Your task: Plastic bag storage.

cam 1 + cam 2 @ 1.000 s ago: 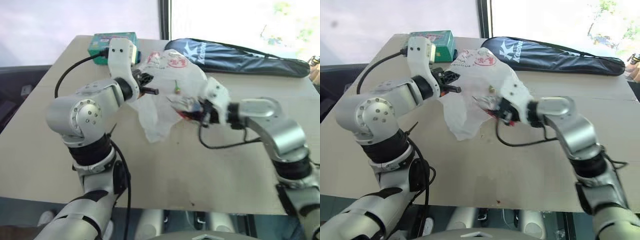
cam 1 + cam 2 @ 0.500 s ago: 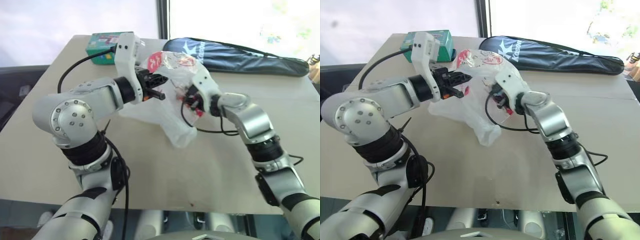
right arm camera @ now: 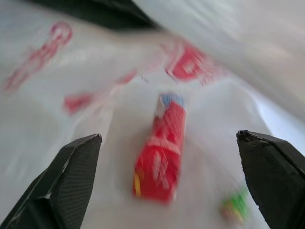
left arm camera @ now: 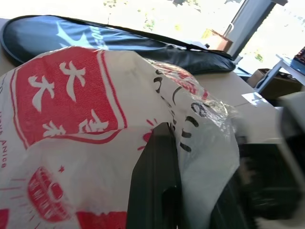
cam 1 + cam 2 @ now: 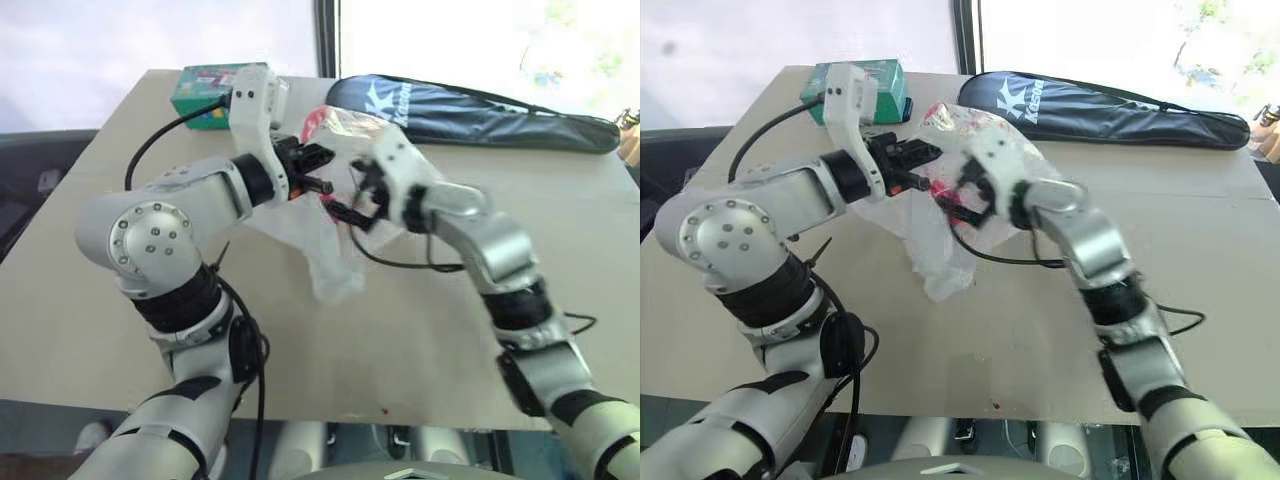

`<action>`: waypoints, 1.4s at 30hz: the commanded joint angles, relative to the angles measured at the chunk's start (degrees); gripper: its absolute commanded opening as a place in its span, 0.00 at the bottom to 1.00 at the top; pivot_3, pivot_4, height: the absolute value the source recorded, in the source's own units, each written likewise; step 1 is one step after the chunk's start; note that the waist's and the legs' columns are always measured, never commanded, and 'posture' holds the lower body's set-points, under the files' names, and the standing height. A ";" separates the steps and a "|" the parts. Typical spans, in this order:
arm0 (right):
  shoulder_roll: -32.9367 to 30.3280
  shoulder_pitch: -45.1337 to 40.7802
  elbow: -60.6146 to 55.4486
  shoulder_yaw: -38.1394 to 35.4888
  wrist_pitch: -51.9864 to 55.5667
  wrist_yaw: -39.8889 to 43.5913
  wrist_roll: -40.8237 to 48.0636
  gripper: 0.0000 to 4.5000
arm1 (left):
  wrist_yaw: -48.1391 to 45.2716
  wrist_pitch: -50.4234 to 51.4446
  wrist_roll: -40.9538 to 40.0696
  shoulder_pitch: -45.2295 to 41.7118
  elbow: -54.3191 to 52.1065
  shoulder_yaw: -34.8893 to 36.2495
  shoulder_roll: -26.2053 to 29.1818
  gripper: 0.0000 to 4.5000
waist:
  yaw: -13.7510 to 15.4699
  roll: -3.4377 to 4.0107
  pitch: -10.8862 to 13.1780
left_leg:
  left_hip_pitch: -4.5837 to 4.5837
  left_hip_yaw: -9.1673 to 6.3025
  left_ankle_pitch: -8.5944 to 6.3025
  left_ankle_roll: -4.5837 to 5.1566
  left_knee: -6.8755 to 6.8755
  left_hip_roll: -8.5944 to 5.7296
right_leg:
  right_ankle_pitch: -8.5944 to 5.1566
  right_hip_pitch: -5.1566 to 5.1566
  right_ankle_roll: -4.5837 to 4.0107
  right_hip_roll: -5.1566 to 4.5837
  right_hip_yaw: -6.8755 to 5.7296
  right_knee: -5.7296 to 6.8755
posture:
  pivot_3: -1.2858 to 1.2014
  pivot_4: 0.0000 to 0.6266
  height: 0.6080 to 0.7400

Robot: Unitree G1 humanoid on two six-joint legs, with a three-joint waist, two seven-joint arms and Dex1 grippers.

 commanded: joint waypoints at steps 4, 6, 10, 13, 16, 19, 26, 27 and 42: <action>-9.51 6.29 -23.87 -9.24 12.85 3.85 12.39 1.00 | -0.16 -6.74 0.79 -0.54 2.76 -2.42 -0.25 0.00 | -0.52 0.00 0.00 | 0.06 0.05 0.00 -0.02 -0.01 0.14 | -0.01 0.01 -0.01 0.08 0.07 -0.01 | 0.52 0.24 1.00; -10.77 7.69 -27.38 -11.95 14.83 0.84 12.33 1.00 | -0.69 -8.00 0.42 -0.69 4.02 -3.02 -0.29 0.00 | -0.56 0.00 0.00 | 0.07 0.05 0.01 -0.03 -0.01 0.17 | -0.01 0.01 -0.01 0.07 0.08 0.01 | 0.52 0.24 1.00; -10.59 10.05 -30.79 -14.24 16.43 -4.29 12.25 1.00 | -1.59 -10.00 0.06 -1.11 5.77 -4.74 0.14 0.00 | -0.32 0.00 0.00 | 0.07 0.06 0.01 -0.02 0.03 0.13 | -0.01 0.01 0.00 0.04 0.09 0.04 | 0.52 0.24 1.00; -7.41 11.94 -31.91 -13.87 18.45 -2.32 19.32 1.00 | -2.35 -11.40 -0.66 -2.73 6.78 -5.76 -0.24 0.00 | -0.03 -0.02 0.00 | 0.06 0.04 0.01 -0.01 0.03 0.12 | -0.01 0.01 0.00 0.08 0.08 0.03 | 0.52 0.24 1.00; -1.63 10.31 -25.37 -9.91 13.63 -2.06 21.31 1.00 | -4.00 -12.47 -1.72 -3.78 6.90 -7.77 -0.53 0.00 | -0.26 -0.04 -0.02 | 0.04 0.05 0.01 0.00 0.02 0.11 | -0.01 0.00 0.00 0.09 0.08 0.01 | 0.52 0.24 1.00; 8.39 6.72 -16.02 -10.50 8.59 0.15 27.04 1.00 | -5.32 -13.99 -1.97 -4.11 7.85 -9.97 -0.65 0.00 | -0.53 -0.04 -0.02 | 0.09 0.07 0.01 0.00 0.03 0.11 | -0.01 0.01 0.00 0.14 0.12 0.04 | 0.52 0.24 1.00; 3.80 6.34 -19.50 -14.43 7.93 -1.31 29.85 1.00 | -6.75 -17.79 -1.62 -3.59 10.46 -12.24 0.16 0.00 | 0.10 -0.03 -0.01 | 0.02 0.08 -0.06 0.13 0.05 0.05 | 0.00 0.02 0.01 0.09 0.09 -0.02 | 0.52 0.24 1.00; 1.73 7.14 -22.63 -17.22 9.28 -3.06 31.45 1.00 | -7.01 -18.18 -1.64 -3.30 10.60 -12.38 0.50 0.00 | 0.31 -0.03 0.00 | -0.01 0.08 -0.07 0.14 0.05 0.04 | 0.00 0.01 0.01 0.08 0.09 -0.03 | 0.52 0.24 1.00; -13.10 17.81 -23.77 -18.89 21.52 -28.80 17.79 1.00 | -10.56 -24.22 -1.58 -1.21 10.41 -15.54 4.37 0.00 | 0.53 -0.05 -0.01 | 0.08 0.19 -0.03 0.07 0.04 0.22 | -0.03 0.01 0.03 0.15 0.22 -0.09 | 0.52 0.24 1.00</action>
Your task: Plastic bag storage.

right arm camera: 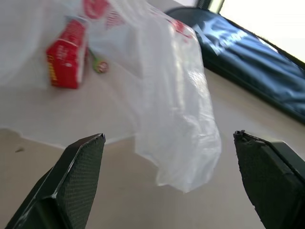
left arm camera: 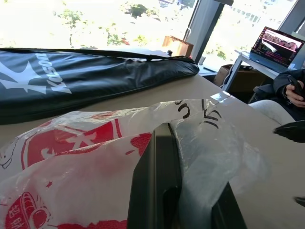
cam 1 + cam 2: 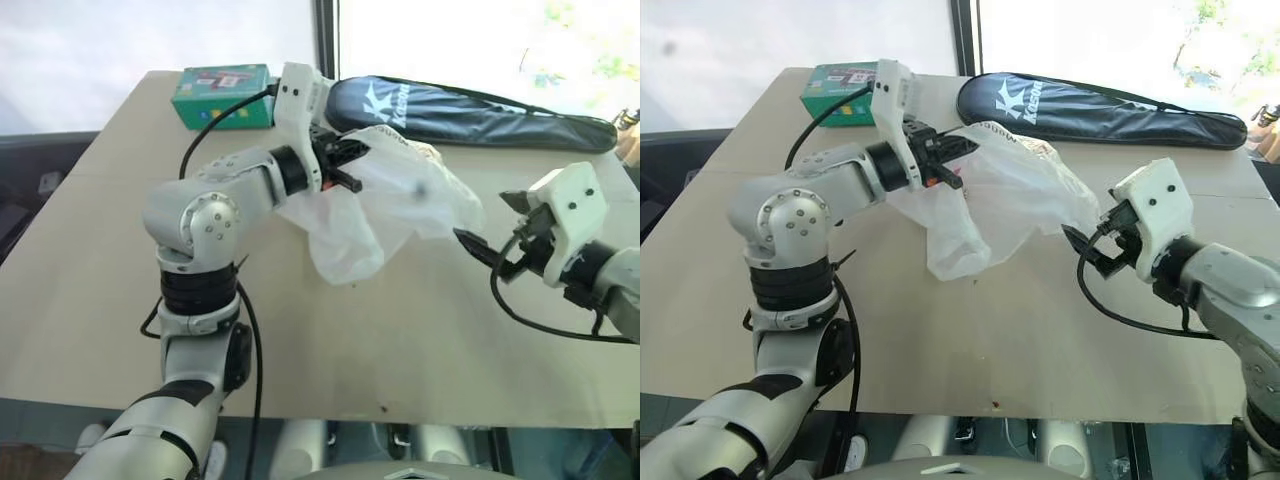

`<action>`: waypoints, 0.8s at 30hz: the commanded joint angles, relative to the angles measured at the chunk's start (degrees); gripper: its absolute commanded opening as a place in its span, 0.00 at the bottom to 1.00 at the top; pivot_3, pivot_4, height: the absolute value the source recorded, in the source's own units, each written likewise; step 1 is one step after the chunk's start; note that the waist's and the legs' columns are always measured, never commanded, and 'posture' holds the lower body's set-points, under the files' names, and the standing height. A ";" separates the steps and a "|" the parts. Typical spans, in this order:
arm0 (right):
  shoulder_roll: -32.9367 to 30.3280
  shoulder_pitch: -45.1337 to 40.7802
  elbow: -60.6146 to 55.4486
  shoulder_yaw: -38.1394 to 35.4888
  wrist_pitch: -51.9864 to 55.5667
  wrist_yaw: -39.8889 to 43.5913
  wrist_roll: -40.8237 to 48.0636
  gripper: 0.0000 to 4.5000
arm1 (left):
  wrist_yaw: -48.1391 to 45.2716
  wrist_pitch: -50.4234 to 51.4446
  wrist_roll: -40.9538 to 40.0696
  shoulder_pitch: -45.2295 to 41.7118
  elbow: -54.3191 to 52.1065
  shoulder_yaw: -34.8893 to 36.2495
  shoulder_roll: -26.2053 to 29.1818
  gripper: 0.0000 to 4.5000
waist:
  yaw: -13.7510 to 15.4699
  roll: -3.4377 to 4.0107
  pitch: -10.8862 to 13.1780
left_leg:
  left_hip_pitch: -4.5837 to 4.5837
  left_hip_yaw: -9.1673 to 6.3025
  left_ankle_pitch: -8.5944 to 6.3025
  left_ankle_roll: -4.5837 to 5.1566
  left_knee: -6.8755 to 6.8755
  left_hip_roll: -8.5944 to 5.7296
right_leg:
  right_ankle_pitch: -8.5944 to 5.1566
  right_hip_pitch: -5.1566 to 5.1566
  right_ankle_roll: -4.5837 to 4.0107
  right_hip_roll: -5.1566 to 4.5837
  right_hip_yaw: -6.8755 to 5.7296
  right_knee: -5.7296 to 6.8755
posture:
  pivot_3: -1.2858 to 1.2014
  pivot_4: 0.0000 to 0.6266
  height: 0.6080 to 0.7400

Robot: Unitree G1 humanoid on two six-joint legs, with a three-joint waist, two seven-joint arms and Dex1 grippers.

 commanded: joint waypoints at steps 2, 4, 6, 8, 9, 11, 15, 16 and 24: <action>5.40 -4.05 10.43 6.21 -4.09 -5.61 -7.02 1.00 | -0.76 -1.57 -0.68 -0.56 -1.89 -0.09 1.10 0.00 | 0.15 0.01 0.00 | 0.00 0.03 0.01 -0.01 0.03 -0.01 | 0.00 -0.02 0.00 0.06 0.05 0.09 | 0.52 0.24 1.00; 6.26 -5.16 13.07 7.51 -5.85 -5.87 -8.97 0.82 | -0.90 -1.68 -0.75 -0.28 -2.37 0.09 1.78 0.00 | 0.30 0.01 0.00 | -0.05 0.01 0.01 0.00 0.03 -0.03 | 0.00 -0.03 -0.01 0.08 0.03 0.07 | 0.52 0.24 1.00; 6.84 -5.93 14.23 7.04 -6.37 -5.71 -9.49 0.60 | -1.17 -2.68 -0.50 0.37 -3.14 0.13 2.56 0.00 | 0.37 0.01 0.00 | -0.07 0.01 0.01 0.01 0.03 -0.06 | 0.00 -0.04 -0.01 0.06 0.02 0.05 | 0.52 0.24 1.00; 7.11 -6.08 14.83 5.75 -6.71 -5.24 -9.43 0.37 | -3.66 -2.00 -2.38 1.27 -3.67 1.02 4.65 0.00 | 0.29 0.01 0.00 | -0.10 0.00 -0.02 0.05 0.01 -0.07 | 0.00 -0.03 0.00 0.05 0.01 -0.02 | 0.52 0.24 1.00; 7.32 -6.15 15.03 5.21 -6.87 -5.10 -9.39 0.27 | -5.71 1.01 -6.90 1.46 -3.49 3.80 5.19 0.00 | 0.26 0.01 0.00 | -0.10 0.00 -0.03 0.06 -0.02 -0.07 | 0.00 -0.03 0.00 0.05 0.00 -0.07 | 0.52 0.24 1.00; 7.65 -6.30 15.27 4.68 -7.07 -4.86 -9.28 0.05 | -8.65 5.01 -15.07 1.42 -3.38 8.64 5.96 0.06 | 0.20 0.02 0.01 | -0.11 0.00 -0.04 0.07 -0.09 -0.06 | 0.00 -0.05 0.00 0.05 -0.02 -0.14 | 0.52 0.24 1.00; 8.27 -7.29 16.62 4.29 -7.48 -4.05 -9.08 0.00 | -12.35 18.93 -37.87 0.96 2.75 20.58 14.04 0.39 | -0.50 0.02 0.02 | -0.12 0.00 -0.03 0.05 -0.09 -0.03 | -0.01 -0.10 0.02 0.05 -0.01 -0.09 | 0.52 0.24 1.00; 8.57 -7.53 16.97 4.24 -7.59 -3.89 -9.02 0.00 | -13.66 22.09 -44.26 1.58 5.35 21.38 17.96 0.52 | -0.59 0.02 0.02 | -0.09 -0.01 -0.02 0.04 -0.08 -0.01 | -0.02 -0.09 0.02 0.07 -0.04 -0.06 | 0.52 0.24 1.00; 9.48 -8.48 17.83 5.69 -7.77 -2.65 -9.12 0.00 | -17.37 23.17 -68.34 19.86 2.10 15.09 41.79 0.98 | -0.74 0.03 0.04 | -0.05 -0.01 -0.02 0.01 -0.09 -0.06 | -0.03 -0.11 0.02 -0.09 -0.01 0.01 | 0.52 0.24 1.00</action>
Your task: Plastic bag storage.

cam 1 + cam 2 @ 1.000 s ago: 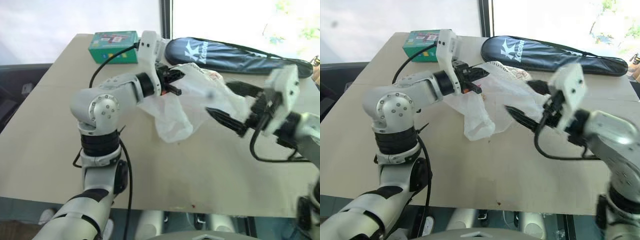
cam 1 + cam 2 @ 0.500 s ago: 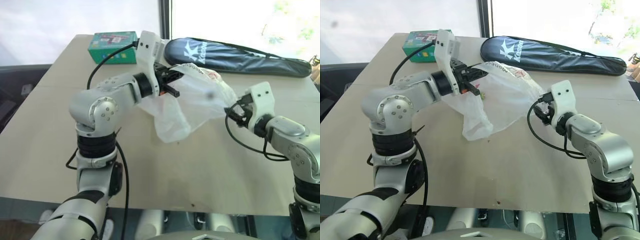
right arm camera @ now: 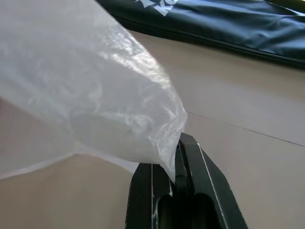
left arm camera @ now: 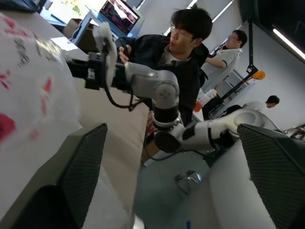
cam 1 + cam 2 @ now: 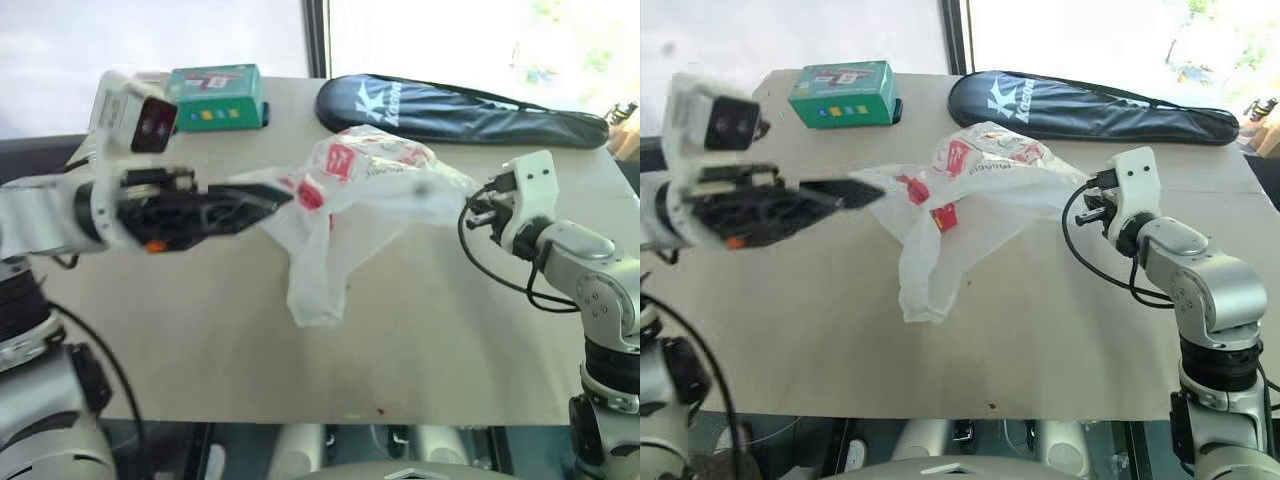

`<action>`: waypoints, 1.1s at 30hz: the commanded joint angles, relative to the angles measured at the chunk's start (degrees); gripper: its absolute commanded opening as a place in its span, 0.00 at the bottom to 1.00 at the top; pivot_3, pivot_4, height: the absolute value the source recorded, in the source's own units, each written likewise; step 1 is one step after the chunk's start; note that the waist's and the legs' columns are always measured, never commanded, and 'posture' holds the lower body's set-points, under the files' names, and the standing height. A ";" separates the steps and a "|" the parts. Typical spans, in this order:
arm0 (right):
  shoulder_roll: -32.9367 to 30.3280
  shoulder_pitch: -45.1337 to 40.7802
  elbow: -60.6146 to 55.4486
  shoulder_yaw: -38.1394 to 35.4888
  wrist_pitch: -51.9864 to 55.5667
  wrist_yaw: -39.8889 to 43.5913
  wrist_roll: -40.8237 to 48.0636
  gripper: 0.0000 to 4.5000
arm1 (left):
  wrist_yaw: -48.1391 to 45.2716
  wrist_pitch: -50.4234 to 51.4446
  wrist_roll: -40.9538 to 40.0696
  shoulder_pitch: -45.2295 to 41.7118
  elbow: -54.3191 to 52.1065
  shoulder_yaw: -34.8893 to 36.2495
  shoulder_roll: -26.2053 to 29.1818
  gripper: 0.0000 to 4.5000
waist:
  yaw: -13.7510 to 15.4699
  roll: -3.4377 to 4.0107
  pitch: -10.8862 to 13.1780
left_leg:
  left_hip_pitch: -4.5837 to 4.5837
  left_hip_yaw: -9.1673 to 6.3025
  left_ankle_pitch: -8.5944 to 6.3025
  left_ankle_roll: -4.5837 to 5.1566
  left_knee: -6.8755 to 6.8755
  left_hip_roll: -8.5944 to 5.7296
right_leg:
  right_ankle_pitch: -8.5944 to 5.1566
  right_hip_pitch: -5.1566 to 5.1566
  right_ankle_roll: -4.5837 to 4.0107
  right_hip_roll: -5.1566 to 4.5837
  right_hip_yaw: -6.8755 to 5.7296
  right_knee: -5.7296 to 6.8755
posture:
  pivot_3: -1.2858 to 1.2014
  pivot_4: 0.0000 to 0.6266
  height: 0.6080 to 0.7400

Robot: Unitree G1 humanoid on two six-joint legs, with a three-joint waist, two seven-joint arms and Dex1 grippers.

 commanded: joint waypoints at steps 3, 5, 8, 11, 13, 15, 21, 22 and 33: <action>0.51 -1.22 -1.89 -0.29 -0.37 0.28 -0.05 0.00 | 2.11 -4.79 -1.82 10.16 -10.45 -2.60 3.48 0.98 | 0.14 -0.01 0.00 | 0.00 -0.03 0.00 0.00 0.00 -0.05 | 0.00 0.03 -0.01 -0.29 -0.05 -0.01 | 0.52 0.24 1.00; 0.66 -1.35 -2.42 -0.13 0.17 0.35 0.18 0.00 | 5.30 -7.92 0.99 12.29 -13.42 -4.64 2.43 0.98 | 0.15 0.00 0.00 | 0.00 -0.04 -0.01 -0.01 -0.01 -0.06 | 0.00 0.03 -0.02 -0.30 -0.06 -0.03 | 0.52 0.24 1.00; 1.02 -1.49 -3.32 0.05 1.05 0.18 0.39 0.00 | 11.12 -13.30 0.62 11.97 -14.52 -8.48 -0.25 0.98 | 0.21 0.00 0.00 | 0.00 -0.06 0.00 -0.02 -0.03 -0.06 | 0.00 0.03 -0.02 -0.28 -0.06 -0.01 | 0.52 0.24 1.00; 1.45 -1.11 -4.55 0.12 2.10 -0.08 0.62 0.00 | 15.85 -16.75 -0.75 9.43 -14.96 -13.05 -2.47 0.98 | 0.23 0.00 0.00 | 0.00 -0.05 0.00 -0.02 -0.03 -0.06 | 0.01 0.03 -0.03 -0.28 -0.03 -0.01 | 0.52 0.24 1.00; 1.66 -0.87 -5.60 -0.06 3.10 -0.39 0.75 0.00 | 19.59 -18.26 0.03 6.96 -14.85 -16.91 -4.82 0.98 | 0.38 0.01 0.00 | -0.01 -0.04 0.00 -0.01 -0.03 -0.07 | 0.01 0.03 -0.03 -0.27 -0.04 -0.02 | 0.52 0.24 1.00; 2.05 -1.03 -6.34 -0.39 4.10 -0.66 0.83 0.00 | 23.08 -19.37 0.72 5.10 -13.63 -19.96 -7.14 0.98 | 0.53 0.00 0.00 | 0.00 -0.05 0.00 0.00 -0.03 -0.10 | 0.01 0.07 -0.02 -0.25 -0.04 -0.03 | 0.52 0.24 1.00; 2.28 -1.81 -7.13 0.01 5.72 -1.08 0.68 0.00 | 40.72 -26.82 -12.77 3.49 -3.27 -29.30 -18.06 0.98 | 1.10 -0.03 0.01 | 0.03 -0.04 0.00 0.02 -0.02 -0.07 | 0.01 0.09 -0.01 -0.08 0.03 -0.02 | 0.52 0.24 1.00; 2.26 -1.95 -7.23 0.00 5.97 -1.10 0.70 0.00 | 43.56 -28.05 -13.69 3.89 -2.50 -29.54 -20.42 0.93 | 1.11 -0.03 0.01 | -0.01 -0.05 0.00 0.02 -0.02 -0.07 | 0.01 0.08 -0.01 -0.24 -0.01 -0.02 | 0.52 0.24 1.00; 2.12 -3.01 -5.16 0.76 4.95 -0.01 0.14 0.00 | 57.49 -32.76 -13.83 7.71 -3.17 -19.05 -40.77 0.03 | 1.16 -0.03 -0.01 | 0.00 -0.03 0.00 0.03 0.01 -0.08 | 0.02 0.10 -0.01 0.05 0.00 -0.04 | 0.52 0.24 1.00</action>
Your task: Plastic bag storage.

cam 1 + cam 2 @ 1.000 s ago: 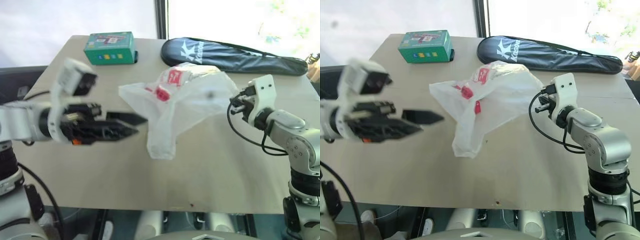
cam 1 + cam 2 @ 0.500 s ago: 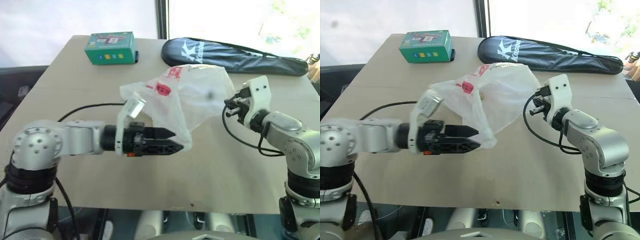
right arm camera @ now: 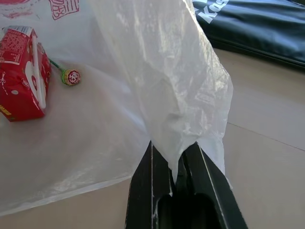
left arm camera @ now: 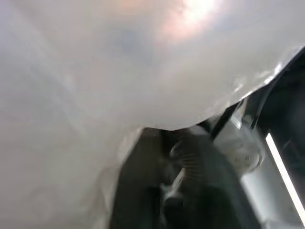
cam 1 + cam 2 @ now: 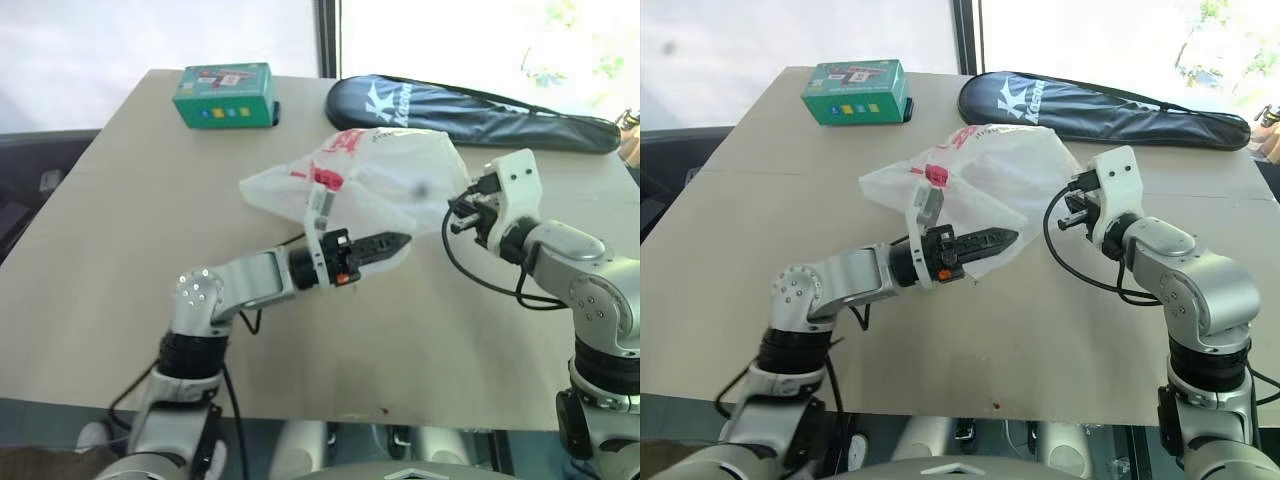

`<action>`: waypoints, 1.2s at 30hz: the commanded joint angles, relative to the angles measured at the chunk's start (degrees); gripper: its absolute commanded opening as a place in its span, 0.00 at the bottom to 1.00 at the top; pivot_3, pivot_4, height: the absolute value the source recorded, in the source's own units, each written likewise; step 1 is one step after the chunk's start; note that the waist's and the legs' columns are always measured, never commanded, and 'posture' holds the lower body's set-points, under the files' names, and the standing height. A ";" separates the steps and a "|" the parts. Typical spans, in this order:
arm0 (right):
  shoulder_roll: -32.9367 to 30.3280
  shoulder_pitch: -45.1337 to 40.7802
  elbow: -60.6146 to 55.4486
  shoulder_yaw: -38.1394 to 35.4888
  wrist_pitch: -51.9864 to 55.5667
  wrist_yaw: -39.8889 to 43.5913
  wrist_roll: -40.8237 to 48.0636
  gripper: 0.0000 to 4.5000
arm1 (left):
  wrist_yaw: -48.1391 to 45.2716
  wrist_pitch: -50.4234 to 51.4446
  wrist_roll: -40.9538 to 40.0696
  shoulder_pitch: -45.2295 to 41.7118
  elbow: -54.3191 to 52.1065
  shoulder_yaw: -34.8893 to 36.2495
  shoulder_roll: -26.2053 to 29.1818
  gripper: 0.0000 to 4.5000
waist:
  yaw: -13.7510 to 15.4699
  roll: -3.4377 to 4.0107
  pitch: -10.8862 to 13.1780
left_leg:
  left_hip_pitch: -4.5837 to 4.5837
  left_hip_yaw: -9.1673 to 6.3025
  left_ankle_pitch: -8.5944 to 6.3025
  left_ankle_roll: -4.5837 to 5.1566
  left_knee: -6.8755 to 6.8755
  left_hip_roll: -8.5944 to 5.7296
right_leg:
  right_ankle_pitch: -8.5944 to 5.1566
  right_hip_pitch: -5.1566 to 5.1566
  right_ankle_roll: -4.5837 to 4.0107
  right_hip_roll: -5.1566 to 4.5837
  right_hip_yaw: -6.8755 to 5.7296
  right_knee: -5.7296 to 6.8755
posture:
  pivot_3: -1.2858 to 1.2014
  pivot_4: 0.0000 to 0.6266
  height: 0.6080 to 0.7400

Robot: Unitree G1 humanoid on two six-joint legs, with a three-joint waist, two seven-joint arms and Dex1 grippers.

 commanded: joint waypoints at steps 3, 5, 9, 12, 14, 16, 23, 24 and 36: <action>-0.17 -2.29 0.83 -0.26 -2.40 0.97 -0.54 0.00 | 1.81 -2.41 -1.38 -0.30 -3.75 10.42 -7.12 0.03 | -0.03 0.00 0.00 | 0.01 0.01 0.00 0.00 0.03 0.00 | 0.00 0.01 0.00 0.02 0.02 0.01 | 0.52 0.24 1.00; 0.30 -3.27 2.11 -1.53 -3.39 1.40 -0.18 0.00 | -0.54 -2.00 -1.38 -0.72 -5.07 14.79 -7.57 0.03 | -0.12 -0.01 0.00 | 0.00 0.01 0.00 0.00 0.03 0.00 | 0.00 0.01 0.00 0.04 0.01 0.00 | 0.52 0.24 1.00; 1.73 -6.27 5.16 -4.43 -5.11 2.03 1.13 0.00 | -3.42 -0.64 -1.38 -1.06 -6.45 19.71 -5.47 0.03 | -0.09 0.00 0.00 | 0.02 0.02 0.00 -0.01 0.04 0.03 | 0.00 0.01 0.00 0.10 0.00 0.02 | 0.52 0.24 1.00; 1.88 -7.52 6.41 -4.64 -5.81 2.51 1.26 0.00 | -4.91 2.42 -1.38 0.32 -8.23 18.05 2.52 0.03 | 0.05 -0.01 -0.01 | 0.01 0.01 0.00 0.00 0.05 0.02 | 0.00 0.03 0.00 0.09 -0.01 0.01 | 0.52 0.24 1.00; 1.82 -8.03 7.18 -4.27 -6.24 2.82 1.14 0.00 | -12.78 9.37 1.83 0.14 -15.03 17.21 14.72 0.08 | -0.17 -0.15 0.08 | -0.01 0.00 0.00 0.00 0.04 0.03 | 0.00 0.00 0.00 0.10 -0.02 -0.01 | 0.52 0.24 1.00; 1.81 -8.20 7.70 -3.89 -6.56 3.21 1.19 0.00 | -22.75 11.96 6.03 -0.59 -19.32 17.99 22.11 0.21 | -0.27 -0.11 0.07 | -0.02 0.03 0.00 -0.01 -0.01 0.07 | -0.01 -0.02 -0.01 0.17 -0.03 -0.05 | 0.52 0.24 1.00; 2.39 -7.93 8.62 -2.81 -7.74 3.66 0.86 0.00 | -49.36 -4.55 44.33 -0.73 -30.10 7.83 34.68 0.93 | 0.01 -0.04 0.05 | 0.06 0.11 0.00 -0.04 -0.15 0.00 | -0.01 -0.01 0.00 0.13 -0.27 -0.12 | 0.52 0.24 1.00; 2.61 -7.92 8.59 -2.80 -7.81 3.56 0.92 0.00 | -52.34 -9.47 51.23 -0.74 -30.28 5.03 35.80 0.98 | 0.02 -0.04 0.05 | 0.08 0.12 0.00 -0.05 -0.18 0.00 | -0.01 -0.01 -0.01 0.13 -0.26 -0.12 | 0.52 0.24 1.00; 3.05 -7.35 8.06 -2.29 -8.14 3.52 0.82 0.00 | -68.43 -54.15 98.01 -7.17 -13.35 -11.43 32.63 0.98 | 0.01 -0.04 0.05 | -0.13 0.42 0.03 -0.06 -0.63 0.08 | 0.01 -0.36 0.00 0.17 0.01 -0.53 | 0.52 0.24 1.00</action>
